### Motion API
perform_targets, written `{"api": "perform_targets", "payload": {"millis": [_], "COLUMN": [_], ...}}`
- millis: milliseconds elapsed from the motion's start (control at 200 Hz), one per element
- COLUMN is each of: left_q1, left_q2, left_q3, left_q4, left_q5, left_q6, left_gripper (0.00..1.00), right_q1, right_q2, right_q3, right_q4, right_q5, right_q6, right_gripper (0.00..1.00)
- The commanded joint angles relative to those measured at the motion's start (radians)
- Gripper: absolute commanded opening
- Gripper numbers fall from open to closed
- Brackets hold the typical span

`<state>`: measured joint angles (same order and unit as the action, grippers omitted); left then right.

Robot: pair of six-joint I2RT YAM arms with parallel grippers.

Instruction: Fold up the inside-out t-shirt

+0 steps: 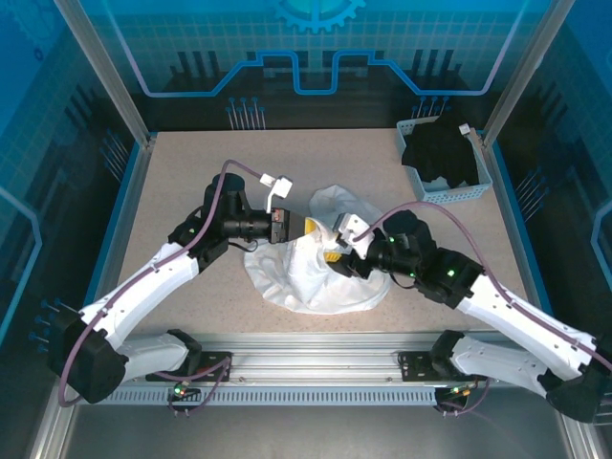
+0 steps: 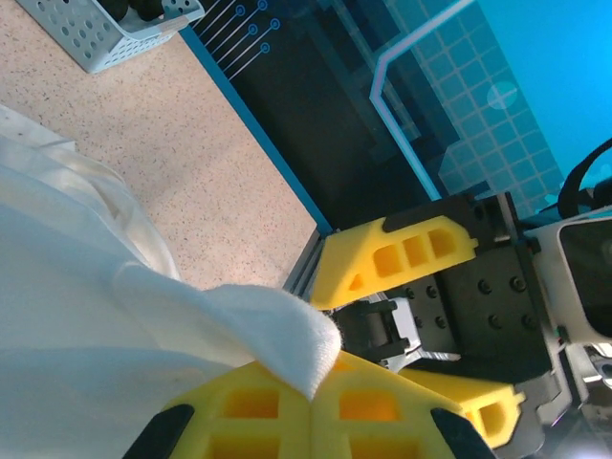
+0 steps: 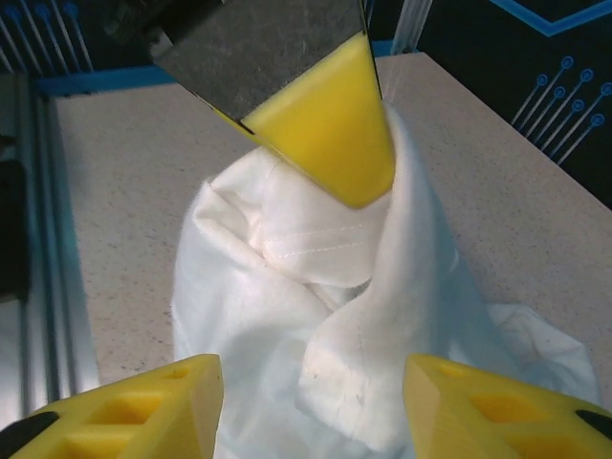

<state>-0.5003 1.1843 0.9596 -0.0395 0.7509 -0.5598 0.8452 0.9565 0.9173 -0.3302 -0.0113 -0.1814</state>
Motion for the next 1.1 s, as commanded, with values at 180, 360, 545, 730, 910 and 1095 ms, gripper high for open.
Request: {"api": "perform_targets", "payload": {"millis": [180,360,545,730,910,1095], "left_q1": [0.003,0.012,0.059,0.065,0.030,-0.123], "left_q2": [-0.023,-0.021,-0.024,-0.059,-0.109,-0.175], "left_q3": [-0.002,0.022,0.014,-0.004,0.002,0.040], "left_q4": [-0.016,-0.119,-0.125,-0.150,-0.253,-0.377], "left_q5": [-0.027,-0.135,-0.151,-0.278,-0.505,-0.830], "left_q6": [-0.036,0.007,0.022,0.067,0.145,0.282], "left_gripper": [0.00,0.00,0.00,0.12,0.32,0.53], "right_q1": [0.072,0.043,-0.149,-0.260,-0.262,-0.268], "right_q2": [0.113,0.057,0.005,0.085,0.191,0.261], "right_q3": [0.004,-0.022,-0.032,0.042,0.099,0.111], "right_q4": [0.133,0.158,0.167,0.174,0.232,0.315], "right_q5": [0.330,0.289,-0.102,-0.475,-0.652,-0.694], "right_q6": [0.017,0.040,0.162,0.306,0.462,0.610], "right_gripper": [0.47,0.15,0.00,0.00,0.00,0.00]}}
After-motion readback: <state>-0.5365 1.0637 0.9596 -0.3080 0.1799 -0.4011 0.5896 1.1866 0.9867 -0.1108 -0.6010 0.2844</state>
